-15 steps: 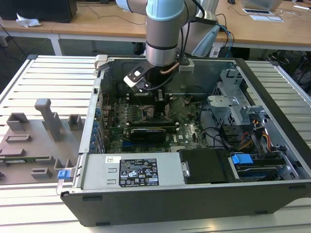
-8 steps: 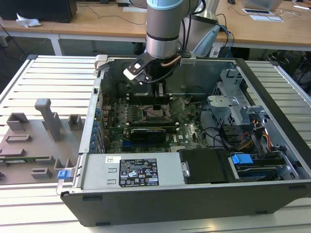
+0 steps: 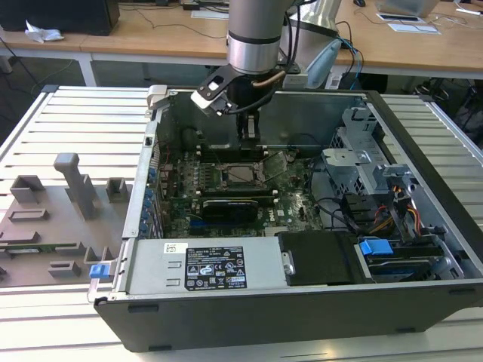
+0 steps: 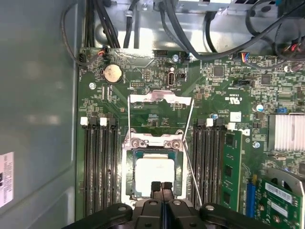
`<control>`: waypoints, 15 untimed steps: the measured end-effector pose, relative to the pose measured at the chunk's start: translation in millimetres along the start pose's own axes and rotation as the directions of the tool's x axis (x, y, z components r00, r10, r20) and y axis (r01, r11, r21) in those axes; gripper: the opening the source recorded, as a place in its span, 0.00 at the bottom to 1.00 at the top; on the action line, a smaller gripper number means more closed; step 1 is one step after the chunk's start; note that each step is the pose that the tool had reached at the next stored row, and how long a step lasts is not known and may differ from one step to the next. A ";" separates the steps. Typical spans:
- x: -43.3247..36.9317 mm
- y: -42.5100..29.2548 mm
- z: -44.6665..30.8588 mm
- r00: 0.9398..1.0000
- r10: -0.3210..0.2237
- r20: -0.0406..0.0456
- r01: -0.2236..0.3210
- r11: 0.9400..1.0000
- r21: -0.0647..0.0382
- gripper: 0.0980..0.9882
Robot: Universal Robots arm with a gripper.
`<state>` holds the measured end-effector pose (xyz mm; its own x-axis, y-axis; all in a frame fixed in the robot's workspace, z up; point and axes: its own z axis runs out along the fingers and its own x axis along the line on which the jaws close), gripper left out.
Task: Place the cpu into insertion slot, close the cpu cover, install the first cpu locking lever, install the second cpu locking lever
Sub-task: 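Place the cpu into insertion slot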
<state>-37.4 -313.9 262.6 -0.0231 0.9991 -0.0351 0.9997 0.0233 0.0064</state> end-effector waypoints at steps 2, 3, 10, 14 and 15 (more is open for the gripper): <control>-0.2 0.0 -5.6 1.000 0.000 0.000 0.000 1.000 0.000 0.01; -0.3 0.0 -8.0 1.000 0.000 0.000 0.000 1.000 0.000 0.01; -0.8 0.1 -22.1 1.000 0.000 0.000 0.000 1.000 0.000 0.01; -0.8 0.1 -22.7 1.000 0.000 0.000 0.000 1.000 0.000 0.01; -0.8 0.2 -22.7 1.000 0.000 0.000 0.000 1.000 0.000 0.01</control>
<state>-37.4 -313.9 285.3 -0.0231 0.9991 -0.0350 0.9997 0.0233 0.0064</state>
